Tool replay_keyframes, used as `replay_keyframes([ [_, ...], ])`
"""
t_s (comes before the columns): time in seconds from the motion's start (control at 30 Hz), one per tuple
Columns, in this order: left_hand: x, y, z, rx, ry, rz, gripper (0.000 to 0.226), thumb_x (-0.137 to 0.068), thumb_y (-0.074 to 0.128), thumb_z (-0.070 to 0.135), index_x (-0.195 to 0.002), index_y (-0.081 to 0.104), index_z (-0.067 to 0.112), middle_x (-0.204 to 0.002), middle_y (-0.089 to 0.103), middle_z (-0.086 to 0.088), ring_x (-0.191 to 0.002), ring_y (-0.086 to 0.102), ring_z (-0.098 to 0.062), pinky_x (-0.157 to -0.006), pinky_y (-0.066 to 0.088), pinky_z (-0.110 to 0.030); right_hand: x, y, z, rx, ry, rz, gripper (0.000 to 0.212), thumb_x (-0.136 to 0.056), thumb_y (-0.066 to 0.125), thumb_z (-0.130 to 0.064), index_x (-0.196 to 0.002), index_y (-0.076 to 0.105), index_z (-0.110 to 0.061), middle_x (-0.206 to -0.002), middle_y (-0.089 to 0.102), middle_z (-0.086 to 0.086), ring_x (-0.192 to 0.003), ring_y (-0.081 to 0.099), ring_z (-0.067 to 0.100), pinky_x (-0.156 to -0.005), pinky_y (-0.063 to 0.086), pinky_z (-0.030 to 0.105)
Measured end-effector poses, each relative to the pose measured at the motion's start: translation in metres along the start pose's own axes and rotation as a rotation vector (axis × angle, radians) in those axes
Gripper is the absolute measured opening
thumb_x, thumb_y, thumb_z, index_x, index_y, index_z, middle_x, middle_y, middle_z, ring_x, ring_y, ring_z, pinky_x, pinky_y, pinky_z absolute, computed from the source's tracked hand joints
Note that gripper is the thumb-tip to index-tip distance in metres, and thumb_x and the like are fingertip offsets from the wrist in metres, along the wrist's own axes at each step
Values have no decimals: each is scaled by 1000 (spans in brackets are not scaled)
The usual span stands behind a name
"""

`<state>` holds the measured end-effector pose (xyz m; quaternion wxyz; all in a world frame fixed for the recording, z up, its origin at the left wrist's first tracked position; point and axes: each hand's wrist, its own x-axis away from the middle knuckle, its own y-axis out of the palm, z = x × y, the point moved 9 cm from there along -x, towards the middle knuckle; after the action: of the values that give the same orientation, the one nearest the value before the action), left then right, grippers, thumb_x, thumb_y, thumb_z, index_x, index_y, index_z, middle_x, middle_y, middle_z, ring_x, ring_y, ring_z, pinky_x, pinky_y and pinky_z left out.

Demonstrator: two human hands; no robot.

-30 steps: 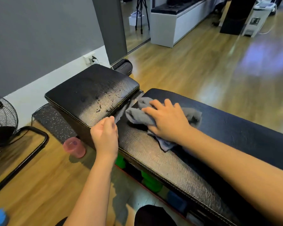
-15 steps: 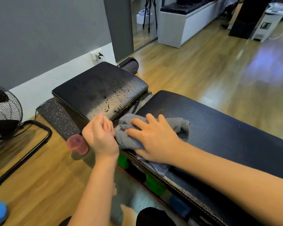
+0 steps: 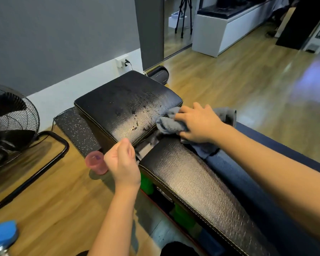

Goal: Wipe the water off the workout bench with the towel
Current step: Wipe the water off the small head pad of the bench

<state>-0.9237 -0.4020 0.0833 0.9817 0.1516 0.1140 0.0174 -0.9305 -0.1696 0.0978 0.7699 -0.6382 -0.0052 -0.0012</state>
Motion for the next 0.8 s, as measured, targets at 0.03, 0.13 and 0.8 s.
replay_keyframes([
  [0.03,-1,3,0,24,4,5,49,-79,50,32,-51,20,6,-55,15,-24,-53,14,-34,-52,9,-43,6,-5,-27,-25,-106,1,56,-85,53,-59,-137,45,-39,-132,50,-4,-112,47,30,-85,43,46],
  [0.13,-4,11,4,21,37,1,43,-80,49,30,-52,21,14,-53,14,-22,-52,13,-27,-51,9,-38,21,-19,-102,-54,-387,5,51,-83,54,-57,-129,52,-36,-124,54,-6,-102,49,28,-76,42,42],
  [0.8,-23,17,-19,-131,73,-82,42,-86,48,30,-53,25,18,-52,24,0,-54,23,-15,-55,17,-33,-70,11,40,-228,60,-90,25,-76,61,-49,-91,54,-31,-100,60,2,-96,57,33,-79,51,47],
])
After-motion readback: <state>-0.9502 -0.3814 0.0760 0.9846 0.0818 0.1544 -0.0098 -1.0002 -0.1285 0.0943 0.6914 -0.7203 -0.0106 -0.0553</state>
